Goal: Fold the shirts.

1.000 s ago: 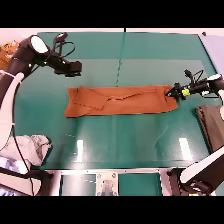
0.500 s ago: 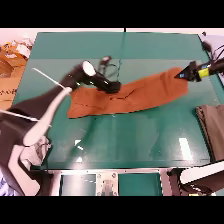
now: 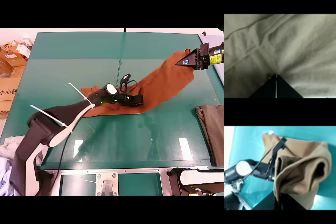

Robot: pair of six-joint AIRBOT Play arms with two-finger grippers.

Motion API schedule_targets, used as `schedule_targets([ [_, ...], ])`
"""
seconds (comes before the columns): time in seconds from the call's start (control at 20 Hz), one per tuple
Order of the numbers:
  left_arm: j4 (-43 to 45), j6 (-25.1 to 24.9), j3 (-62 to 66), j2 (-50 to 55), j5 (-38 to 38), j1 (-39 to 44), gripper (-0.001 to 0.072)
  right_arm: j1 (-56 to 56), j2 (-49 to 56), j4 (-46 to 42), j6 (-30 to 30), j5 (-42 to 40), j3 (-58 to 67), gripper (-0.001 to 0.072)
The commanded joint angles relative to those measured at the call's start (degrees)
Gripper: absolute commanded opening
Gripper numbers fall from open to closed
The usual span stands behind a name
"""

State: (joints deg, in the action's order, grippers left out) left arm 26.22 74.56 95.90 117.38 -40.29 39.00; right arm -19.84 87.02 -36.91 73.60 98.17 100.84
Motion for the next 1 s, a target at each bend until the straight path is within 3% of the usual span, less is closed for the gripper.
schedule_targets([
  [0.0,-0.6,-2.4,0.2,-2.8,-9.9,-4.7,0.0024,1.5,-0.4,0.5,0.5,-0.2,0.0,0.0015],
  [0.1,7.1,0.7,0.4,-7.3,-15.7,-10.4,0.0025,3.8,-0.4,2.0,2.0,-1.2,-0.3,0.0015],
  [0.25,30.8,7.7,3.6,-14.9,-26.8,-19.4,0.0025,10.6,-0.4,4.5,3.7,-4.9,-1.6,0.0015],
  [0.4,46.1,7.9,7.3,-20.5,-36.9,-27.4,0.0026,21.7,-0.3,4.5,5.6,-16.6,-5.7,0.0015],
  [0.6,48.6,6.5,9.3,-25.0,-40.2,-35.8,0.0026,40.0,4.4,4.5,5.5,-42.9,-13.3,0.0015],
  [0.8,48.6,4.4,9.3,-26.1,-40.5,-40.0,0.0027,57.1,18.1,7.7,4.8,-68.9,-13.1,0.0020],
  [0.85,48.6,4.4,9.3,-26.1,-40.7,-40.4,0.0026,59.9,21.6,8.4,4.8,-73.0,-11.8,0.0207],
  [0.9,48.9,3.9,9.3,-26.1,-40.7,-40.6,0.0027,61.0,23.6,8.4,4.9,-75.7,-10.8,0.0551],
  [0.95,48.6,2.9,9.3,-26.1,-40.8,-40.6,0.0026,60.9,24.3,8.4,5.4,-76.3,-9.9,0.0600],
])
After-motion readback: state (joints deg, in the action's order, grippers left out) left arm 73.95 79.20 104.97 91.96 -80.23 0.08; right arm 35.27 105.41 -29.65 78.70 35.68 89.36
